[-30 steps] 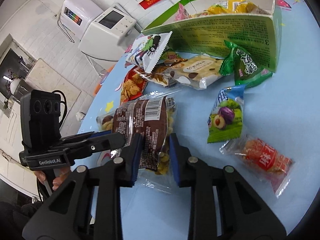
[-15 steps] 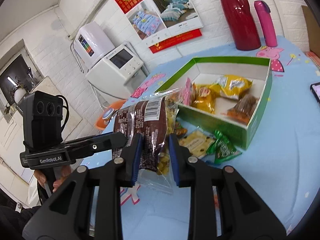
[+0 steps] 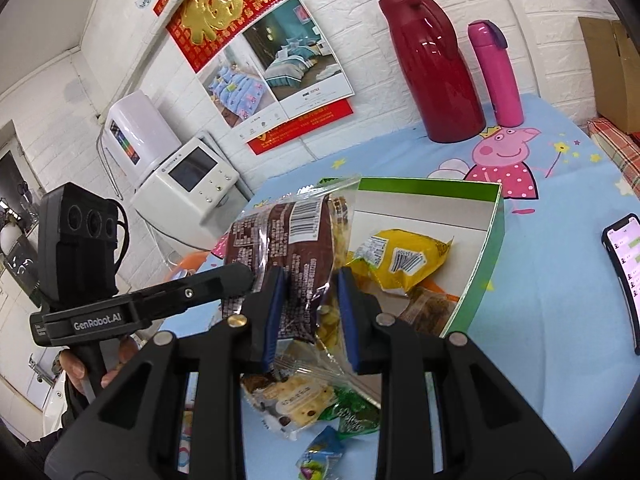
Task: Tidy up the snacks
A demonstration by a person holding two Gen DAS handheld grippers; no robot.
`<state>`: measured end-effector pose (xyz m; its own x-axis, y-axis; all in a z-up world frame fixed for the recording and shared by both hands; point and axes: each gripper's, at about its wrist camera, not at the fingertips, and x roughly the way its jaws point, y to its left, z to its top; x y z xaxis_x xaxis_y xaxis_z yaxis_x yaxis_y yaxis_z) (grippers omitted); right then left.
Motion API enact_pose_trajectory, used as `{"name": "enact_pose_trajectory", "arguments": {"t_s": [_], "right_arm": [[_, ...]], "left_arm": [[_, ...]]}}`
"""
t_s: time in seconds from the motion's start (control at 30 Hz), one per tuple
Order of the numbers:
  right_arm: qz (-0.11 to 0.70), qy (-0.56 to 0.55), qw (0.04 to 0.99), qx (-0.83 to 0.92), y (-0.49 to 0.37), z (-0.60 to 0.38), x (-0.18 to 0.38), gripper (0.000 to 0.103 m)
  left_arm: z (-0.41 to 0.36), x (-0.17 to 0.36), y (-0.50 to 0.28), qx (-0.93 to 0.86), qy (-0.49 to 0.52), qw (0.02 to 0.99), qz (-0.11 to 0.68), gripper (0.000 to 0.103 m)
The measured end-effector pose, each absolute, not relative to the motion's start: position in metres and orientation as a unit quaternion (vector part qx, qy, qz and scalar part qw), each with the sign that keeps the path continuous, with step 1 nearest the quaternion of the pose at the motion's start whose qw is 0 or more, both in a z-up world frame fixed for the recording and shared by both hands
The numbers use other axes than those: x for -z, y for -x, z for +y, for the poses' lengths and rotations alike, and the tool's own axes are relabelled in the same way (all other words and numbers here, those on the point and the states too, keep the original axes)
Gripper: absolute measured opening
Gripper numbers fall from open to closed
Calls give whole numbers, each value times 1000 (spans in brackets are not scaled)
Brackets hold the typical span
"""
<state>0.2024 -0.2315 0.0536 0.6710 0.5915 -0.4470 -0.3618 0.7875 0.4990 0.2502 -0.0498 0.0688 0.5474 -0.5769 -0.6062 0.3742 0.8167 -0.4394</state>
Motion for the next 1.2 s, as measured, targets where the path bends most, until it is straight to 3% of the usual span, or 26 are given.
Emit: {"name": "enact_pose_trajectory", "arguments": {"t_s": [0.23,0.27,0.33,0.4,0.53,0.73,1.2], "right_arm": [[324,-184,895,-247,-237,-237,-28,31],[323,-178,898,-240,-240,-238,-26,39],[318,-179,901,-233,-240,-240,-22,59],[311,-183,904,-230,-239,-243,-21,62],[308,-186,905,-226,-237,-247,-21,68],[301,-180,905,-239,-215,-242,-31,80],[285,-178,910,-245,-106,-262,-39,81]], "left_arm": [[-55,-43,-282,256,131,863,416,29],[-54,-40,-283,248,131,865,416,32],[-50,-37,-284,238,135,868,416,61],[-44,-37,-282,219,141,877,405,71],[-38,-38,-278,206,146,881,401,81],[-34,-47,-263,196,157,882,398,86],[-47,-57,-161,199,111,879,419,87]]}}
